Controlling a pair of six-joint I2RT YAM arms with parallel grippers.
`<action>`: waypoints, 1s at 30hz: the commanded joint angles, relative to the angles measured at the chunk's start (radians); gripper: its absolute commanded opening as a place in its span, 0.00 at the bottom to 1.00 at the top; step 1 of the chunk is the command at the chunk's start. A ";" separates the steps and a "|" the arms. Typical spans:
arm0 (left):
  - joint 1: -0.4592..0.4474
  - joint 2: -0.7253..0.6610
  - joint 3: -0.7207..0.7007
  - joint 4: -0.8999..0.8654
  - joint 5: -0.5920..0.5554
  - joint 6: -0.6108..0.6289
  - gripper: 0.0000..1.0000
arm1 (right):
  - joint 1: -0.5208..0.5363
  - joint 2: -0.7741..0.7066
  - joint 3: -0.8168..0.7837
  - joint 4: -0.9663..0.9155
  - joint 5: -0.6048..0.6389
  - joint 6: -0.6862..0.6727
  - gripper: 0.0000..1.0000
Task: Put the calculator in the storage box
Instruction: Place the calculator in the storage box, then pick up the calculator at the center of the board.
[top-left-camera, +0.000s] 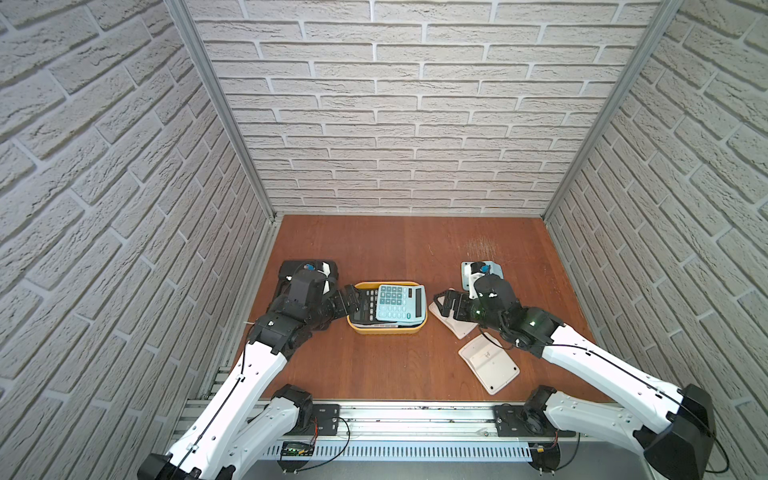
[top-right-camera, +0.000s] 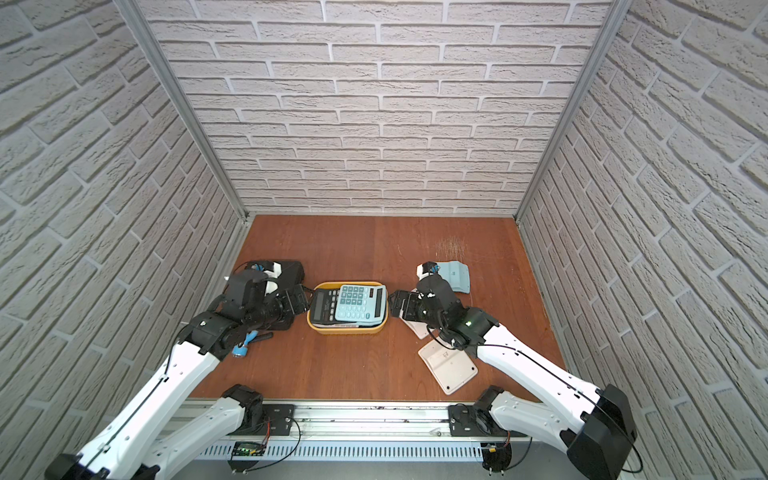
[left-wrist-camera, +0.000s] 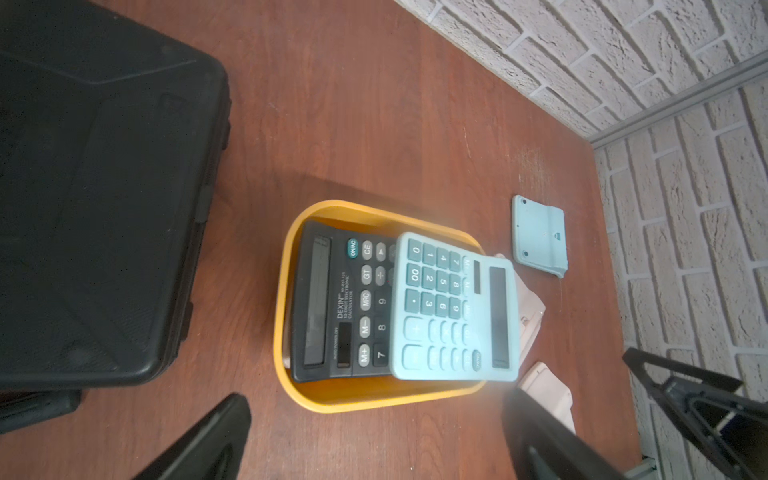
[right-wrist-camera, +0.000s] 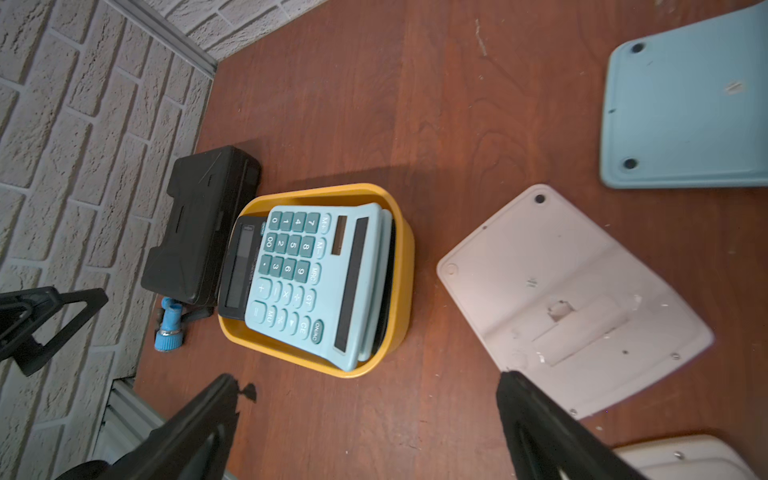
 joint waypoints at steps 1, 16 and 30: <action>-0.064 0.049 0.069 0.055 -0.061 0.034 0.98 | -0.077 -0.034 -0.017 -0.088 -0.009 -0.083 1.00; -0.351 0.403 0.364 0.076 -0.139 0.088 0.98 | -0.487 -0.155 -0.157 -0.148 -0.229 -0.104 1.00; -0.382 0.789 0.641 0.080 0.002 0.138 0.98 | -0.814 -0.038 -0.324 0.109 -0.579 -0.093 0.92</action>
